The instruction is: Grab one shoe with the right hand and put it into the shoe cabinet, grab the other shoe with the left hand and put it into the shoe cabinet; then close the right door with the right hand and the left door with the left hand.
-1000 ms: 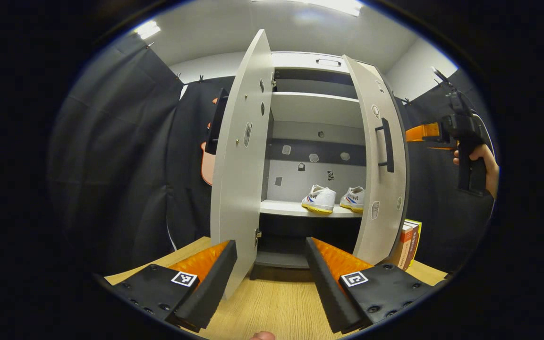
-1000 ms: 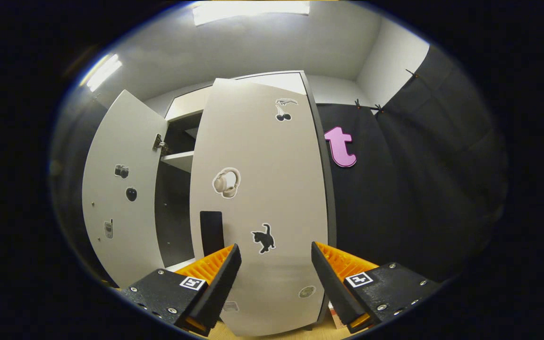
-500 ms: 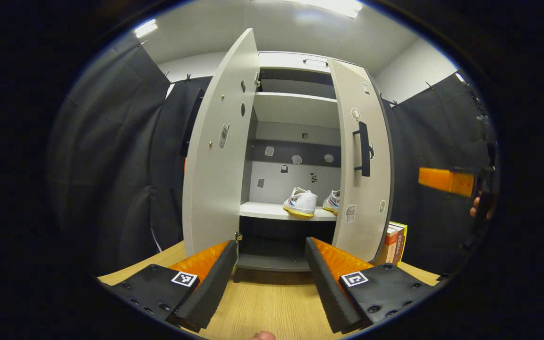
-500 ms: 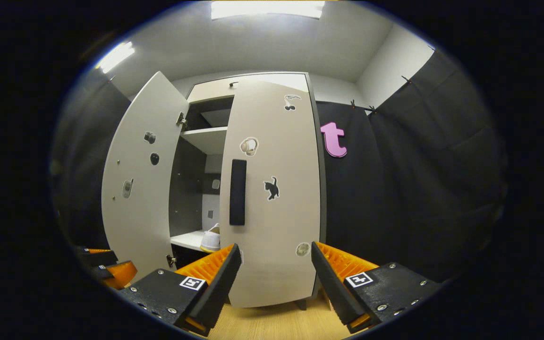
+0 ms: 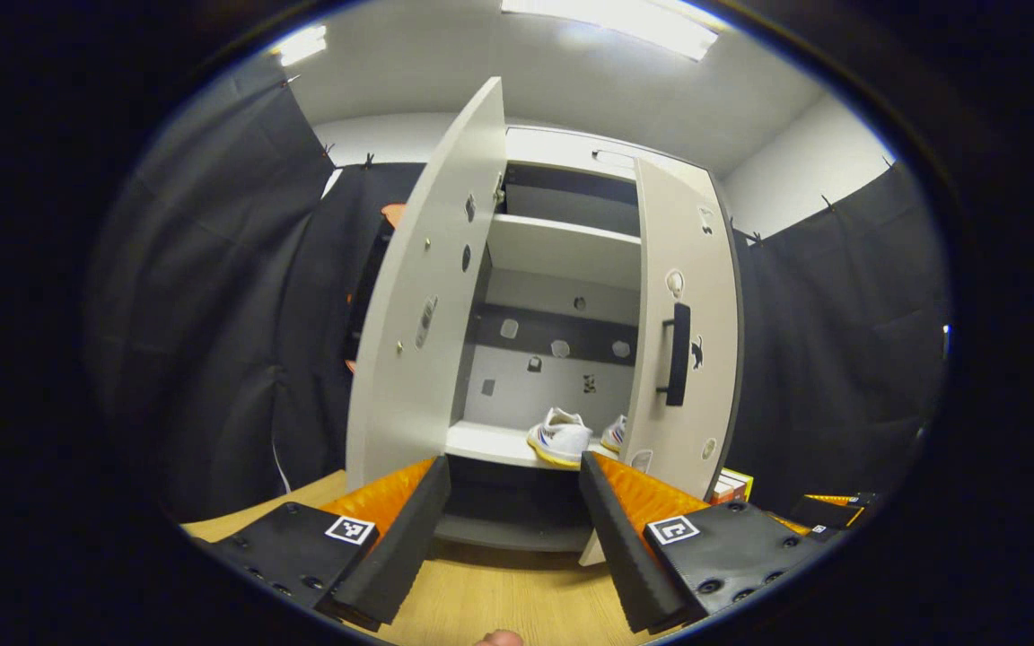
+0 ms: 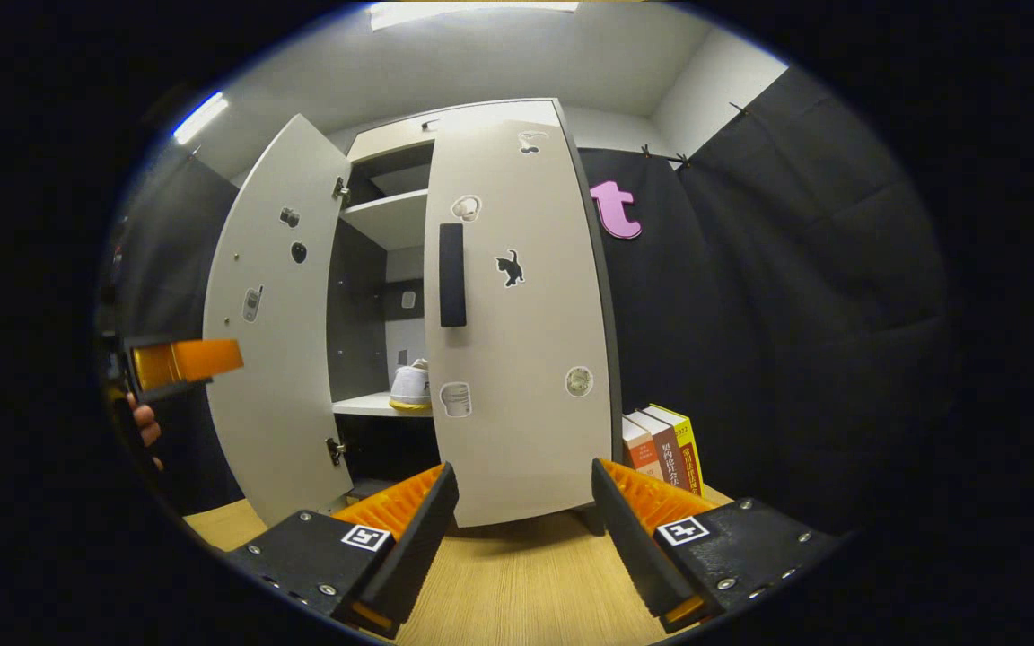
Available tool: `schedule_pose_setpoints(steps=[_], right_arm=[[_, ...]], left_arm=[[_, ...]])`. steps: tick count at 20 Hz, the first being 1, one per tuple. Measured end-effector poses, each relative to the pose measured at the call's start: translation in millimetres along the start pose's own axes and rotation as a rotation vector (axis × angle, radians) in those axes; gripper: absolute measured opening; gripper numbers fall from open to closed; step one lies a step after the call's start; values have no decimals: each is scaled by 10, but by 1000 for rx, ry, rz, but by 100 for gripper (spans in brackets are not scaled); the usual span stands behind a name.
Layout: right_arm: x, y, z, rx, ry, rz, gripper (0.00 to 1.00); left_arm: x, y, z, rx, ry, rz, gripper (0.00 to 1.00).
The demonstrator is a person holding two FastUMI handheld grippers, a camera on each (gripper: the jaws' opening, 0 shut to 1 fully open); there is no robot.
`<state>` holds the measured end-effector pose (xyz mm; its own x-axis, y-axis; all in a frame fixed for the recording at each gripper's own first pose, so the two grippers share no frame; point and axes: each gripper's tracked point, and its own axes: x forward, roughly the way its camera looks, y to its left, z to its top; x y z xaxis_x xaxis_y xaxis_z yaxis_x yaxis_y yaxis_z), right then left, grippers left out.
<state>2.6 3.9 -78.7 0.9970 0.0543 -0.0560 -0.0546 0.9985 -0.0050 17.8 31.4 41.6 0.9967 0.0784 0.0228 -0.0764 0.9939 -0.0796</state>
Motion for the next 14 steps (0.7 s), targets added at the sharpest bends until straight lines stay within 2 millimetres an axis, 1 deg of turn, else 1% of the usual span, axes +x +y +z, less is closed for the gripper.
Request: schedule_pose_setpoints(steps=[2,3,5,6,7,8,9,11,13,14], right_arm=[[70,-77,-3,-28,5,-10,92],[73,-122,-8,-31,7,-15,92],[97,-177,-31,-21,22,-20,93],[104,-190,-45,-14,30,-22,92],[109,-197,-59,-9,34,-23,93],[93,-206,-61,-6,36,-23,92],[84,-214,-57,-7,36,-24,92],[70,-233,-32,-19,29,-28,93],[56,-265,-6,-34,24,-31,92],[51,-282,0,-40,22,-32,92]], left_arm=[[36,301,334,20,-32,52,94],[55,470,501,38,-46,76,94],[100,878,755,111,-72,154,94],[141,1086,834,151,-79,197,94],[214,1287,878,173,-71,235,94],[284,1413,912,168,-74,261,94],[357,1533,919,140,-73,280,89],[552,1799,842,100,-55,317,89],[773,2026,702,63,-13,344,99],[878,2090,633,40,-1,347,95]])
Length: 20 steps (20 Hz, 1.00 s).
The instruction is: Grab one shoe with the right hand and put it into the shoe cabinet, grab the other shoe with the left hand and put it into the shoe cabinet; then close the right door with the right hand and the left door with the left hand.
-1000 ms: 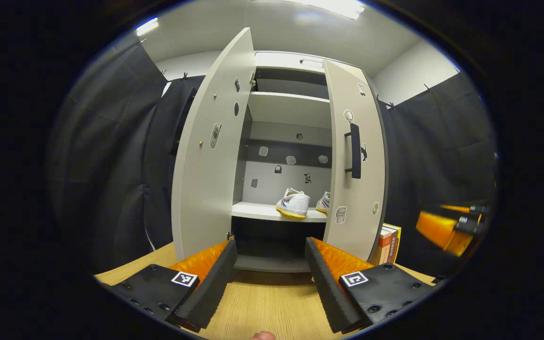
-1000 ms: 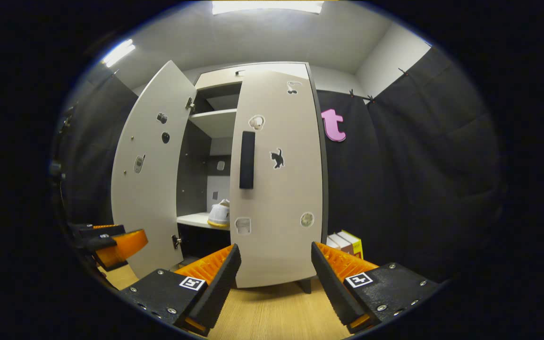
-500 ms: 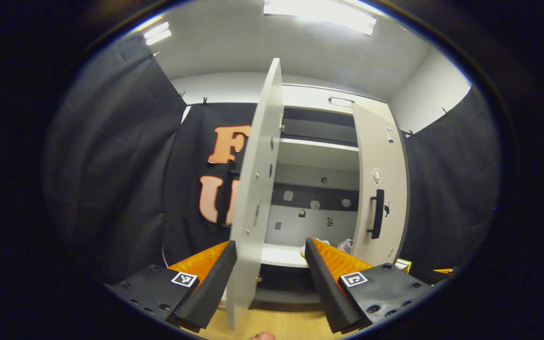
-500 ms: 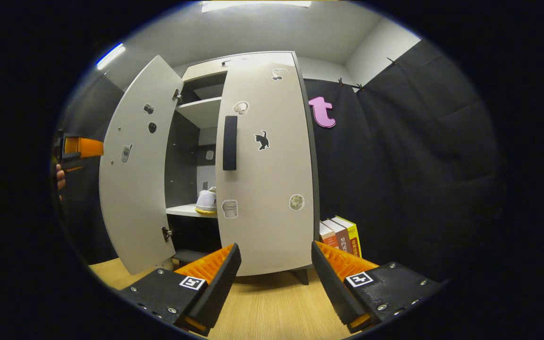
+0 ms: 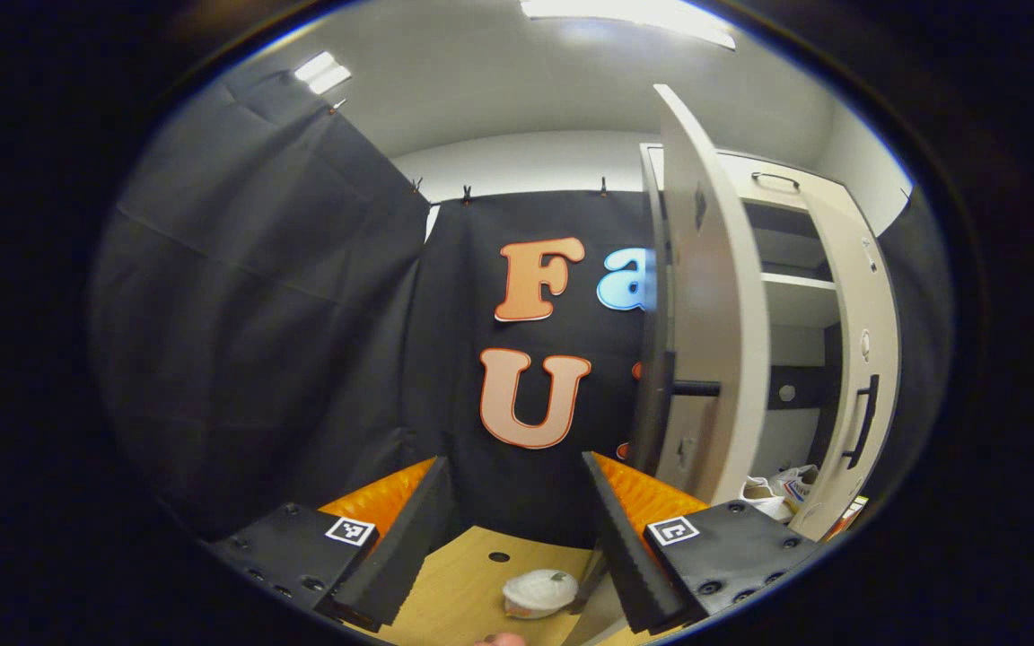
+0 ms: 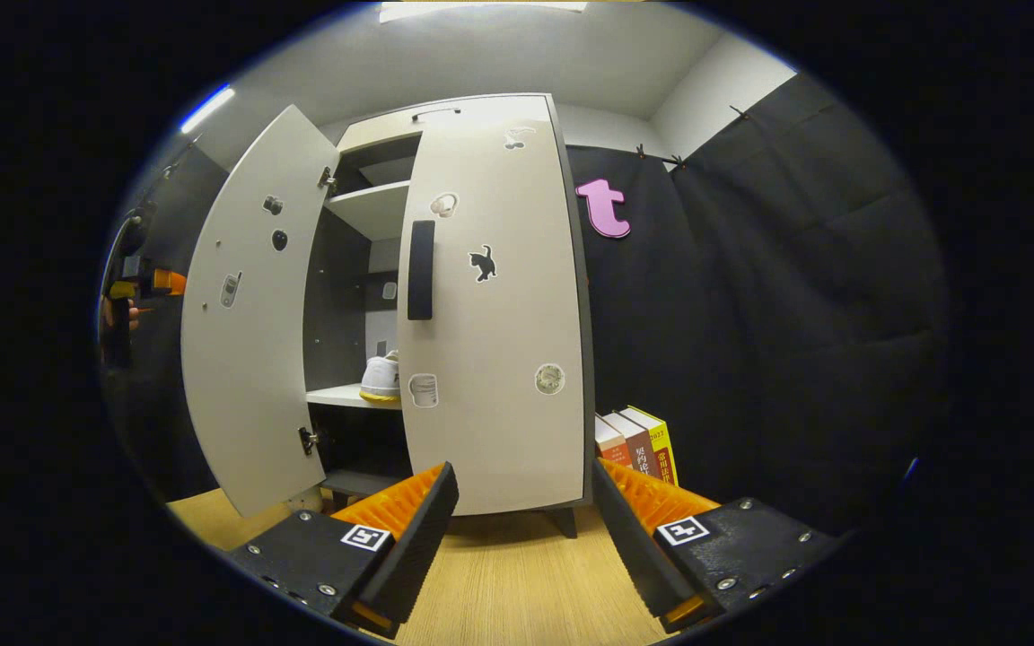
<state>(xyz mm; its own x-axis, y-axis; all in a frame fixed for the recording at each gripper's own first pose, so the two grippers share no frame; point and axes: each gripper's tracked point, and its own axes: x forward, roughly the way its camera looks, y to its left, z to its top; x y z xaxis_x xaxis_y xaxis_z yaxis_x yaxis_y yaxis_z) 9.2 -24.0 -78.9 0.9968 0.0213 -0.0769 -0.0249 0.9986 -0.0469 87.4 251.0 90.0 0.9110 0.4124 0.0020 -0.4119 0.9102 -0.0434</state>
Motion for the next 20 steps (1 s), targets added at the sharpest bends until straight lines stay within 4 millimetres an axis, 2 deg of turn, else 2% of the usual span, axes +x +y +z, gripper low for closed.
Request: schedule_pose_setpoints(steps=[2,3,4,7,9,10,15,16,17,20], right_arm=[[-15,-41,9,-4,3,-6,92],[-20,-60,3,-2,6,-8,92],[-15,-66,-2,-2,9,-9,92],[11,-103,-1,-6,14,-15,92],[40,-109,17,-7,15,-15,92],[54,-99,28,-7,12,-12,92],[59,-99,84,-2,2,-8,93],[49,-115,77,-4,3,-10,92],[39,-134,80,-7,4,-16,93],[4,-229,79,-11,3,-36,92]], left_arm=[[196,66,-79,-18,16,5,95],[257,67,-103,-17,21,5,99],[303,18,-132,-13,29,-8,94],[327,-24,-77,-9,6,-22,99],[292,-106,-141,-38,39,-58,87],[288,-177,-164,-53,54,-82,92],[148,-712,-207,-63,69,-177,92],[128,-839,-246,-69,77,-197,86],[115,-953,-276,-77,85,-216,97],[95,-1293,-302,-87,88,-277,97]])
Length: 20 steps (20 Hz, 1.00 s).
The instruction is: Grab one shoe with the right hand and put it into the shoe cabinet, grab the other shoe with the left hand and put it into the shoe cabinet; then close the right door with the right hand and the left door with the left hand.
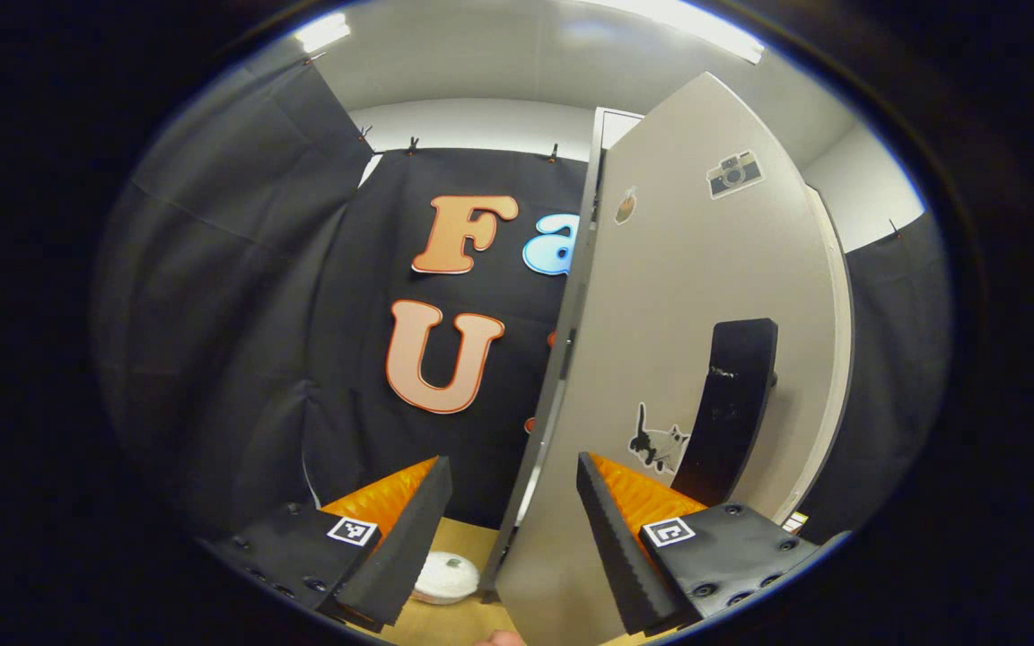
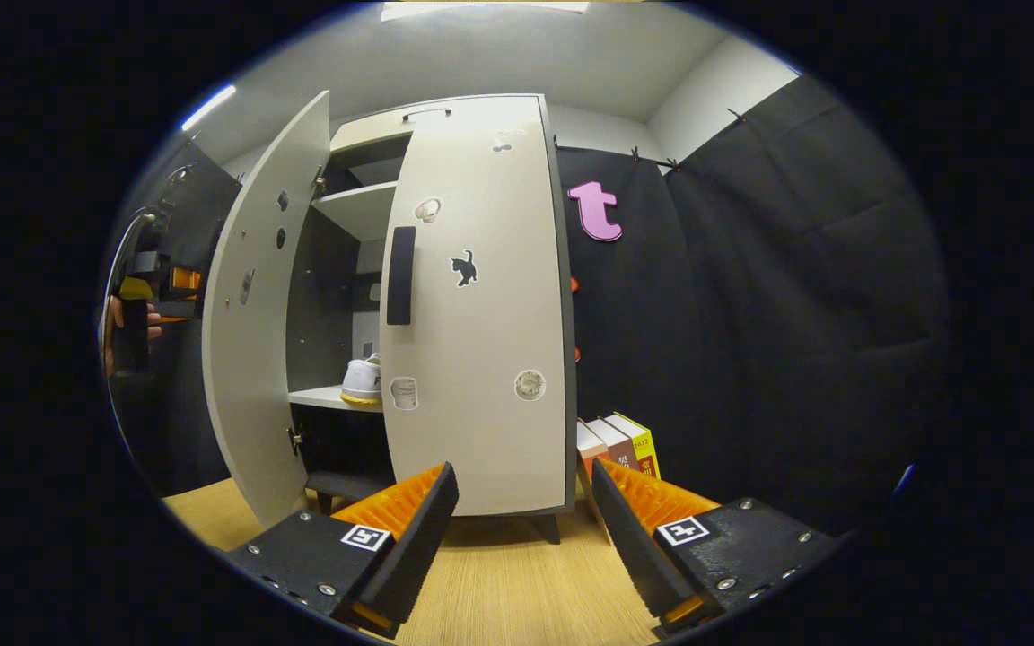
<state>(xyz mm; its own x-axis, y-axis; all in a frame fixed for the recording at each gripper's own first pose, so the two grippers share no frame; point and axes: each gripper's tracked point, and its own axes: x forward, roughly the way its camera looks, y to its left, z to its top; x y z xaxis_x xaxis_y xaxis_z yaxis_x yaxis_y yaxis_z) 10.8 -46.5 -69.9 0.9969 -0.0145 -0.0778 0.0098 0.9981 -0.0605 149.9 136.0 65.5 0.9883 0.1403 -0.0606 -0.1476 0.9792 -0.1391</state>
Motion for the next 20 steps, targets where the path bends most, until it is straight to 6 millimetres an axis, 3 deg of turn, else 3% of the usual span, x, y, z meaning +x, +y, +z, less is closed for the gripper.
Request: schedule_pose_setpoints(steps=[5,7,9,11,14,16,20], right_arm=[[-2,-70,29,0,-5,-23,92],[-5,-94,30,5,-4,-29,92],[-27,-116,29,8,-3,-33,92],[-37,-142,28,4,-4,-38,92],[-33,-135,36,5,-5,-39,92],[-21,-126,44,5,-7,-36,92],[-13,-50,89,13,-11,-17,92]], left_arm=[[236,-662,-170,7,43,-167,99],[246,-704,-135,6,29,-167,99],[220,-785,-128,8,16,-173,89],[166,-828,-96,25,6,-172,89],[51,-860,-82,56,-8,-162,99],[-131,-906,-122,65,-12,-158,94],[-519,-1028,-280,75,-13,-173,94]])
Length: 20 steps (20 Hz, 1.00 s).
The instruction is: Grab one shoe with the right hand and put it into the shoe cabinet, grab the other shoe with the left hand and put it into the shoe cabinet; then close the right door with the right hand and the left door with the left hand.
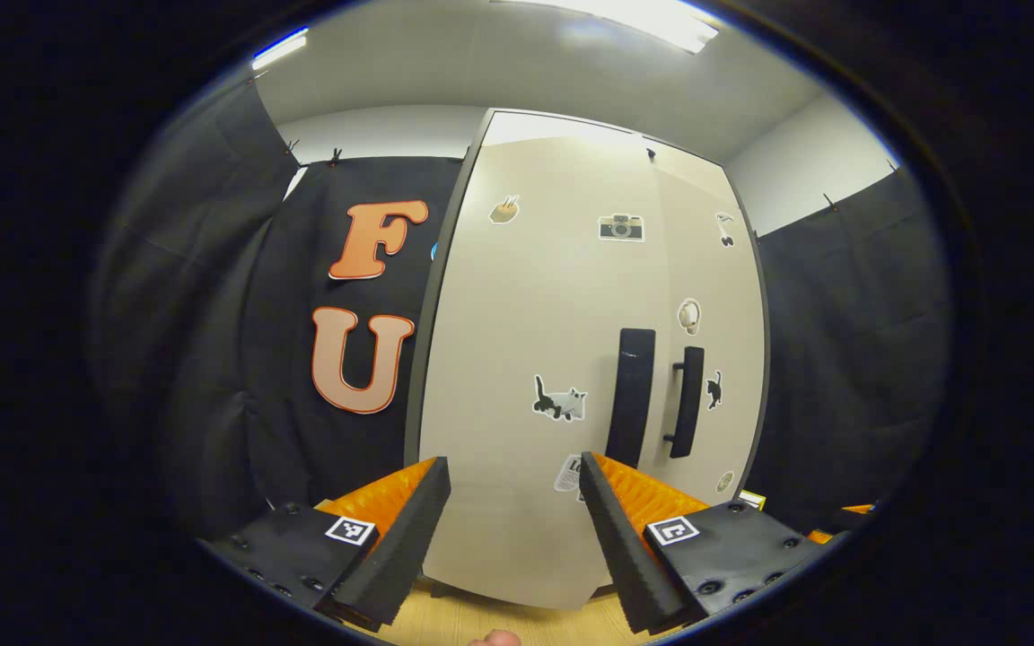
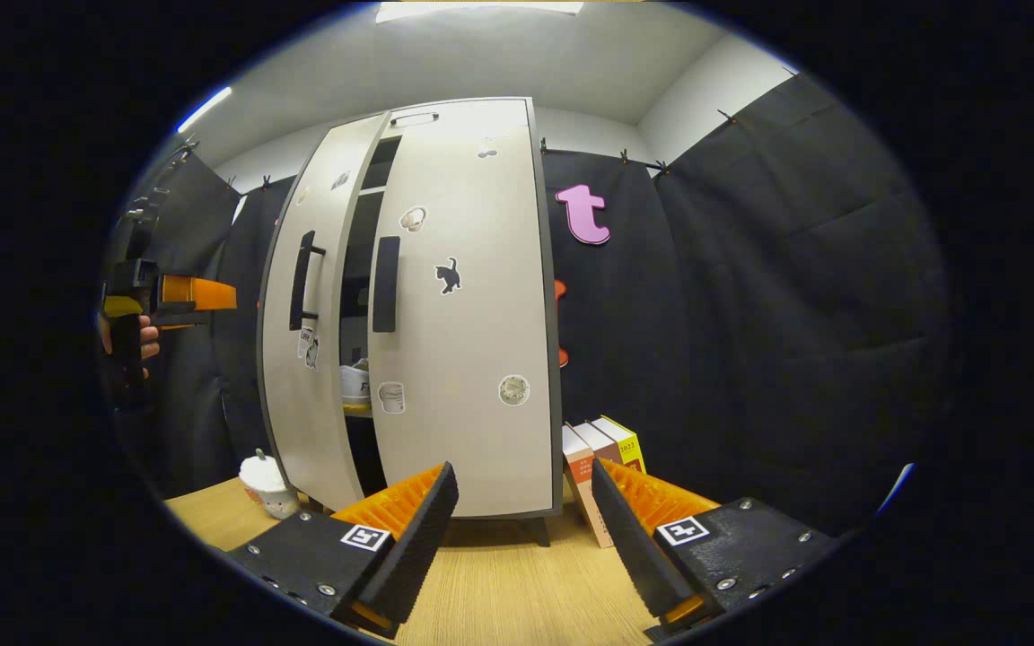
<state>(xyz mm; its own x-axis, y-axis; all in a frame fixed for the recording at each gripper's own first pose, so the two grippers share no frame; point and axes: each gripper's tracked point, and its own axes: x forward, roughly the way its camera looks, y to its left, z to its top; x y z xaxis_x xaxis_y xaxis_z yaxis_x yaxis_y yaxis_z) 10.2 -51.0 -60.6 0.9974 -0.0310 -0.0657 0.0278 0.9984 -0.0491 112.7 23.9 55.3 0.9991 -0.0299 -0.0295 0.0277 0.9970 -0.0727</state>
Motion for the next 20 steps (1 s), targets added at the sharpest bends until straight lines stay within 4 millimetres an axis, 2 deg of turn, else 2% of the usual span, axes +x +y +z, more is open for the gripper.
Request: schedule_pose_setpoints(steps=[1,2,5,6,7,8,9,10,11,12,13,14,15,20], right_arm=[[10,21,15,1,-2,5,92],[18,44,28,2,-3,13,92],[7,117,69,0,-12,30,93],[12,140,77,0,-15,35,92],[9,162,84,0,-17,39,92],[5,187,79,0,-16,44,92],[-6,211,80,-1,-14,50,92],[-18,229,80,-3,-15,54,92],[-33,244,83,-4,-13,57,92],[-51,250,84,-3,-15,57,92],[-65,253,97,-2,-17,58,92],[-77,255,105,1,-21,57,92],[-89,247,114,3,-24,53,92],[-106,244,72,12,-13,53,92]], left_arm=[[-82,-52,-41,5,0,-6,94],[-163,-93,-103,8,1,-6,90],[-339,-230,-325,5,8,-13,90],[-401,-252,-415,3,12,-14,95],[-447,-279,-496,5,15,-15,95],[-499,-303,-571,9,17,-10,90],[-533,-318,-621,12,14,-6,90],[-587,-342,-682,16,19,-7,95],[-637,-355,-754,16,25,-6,91],[-669,-384,-839,15,36,-10,95],[-714,-401,-933,12,51,-10,95],[-760,-391,-1030,8,64,-7,99],[-808,-392,-1114,-2,73,0,95],[-932,-387,-1421,-22,118,30,95]])
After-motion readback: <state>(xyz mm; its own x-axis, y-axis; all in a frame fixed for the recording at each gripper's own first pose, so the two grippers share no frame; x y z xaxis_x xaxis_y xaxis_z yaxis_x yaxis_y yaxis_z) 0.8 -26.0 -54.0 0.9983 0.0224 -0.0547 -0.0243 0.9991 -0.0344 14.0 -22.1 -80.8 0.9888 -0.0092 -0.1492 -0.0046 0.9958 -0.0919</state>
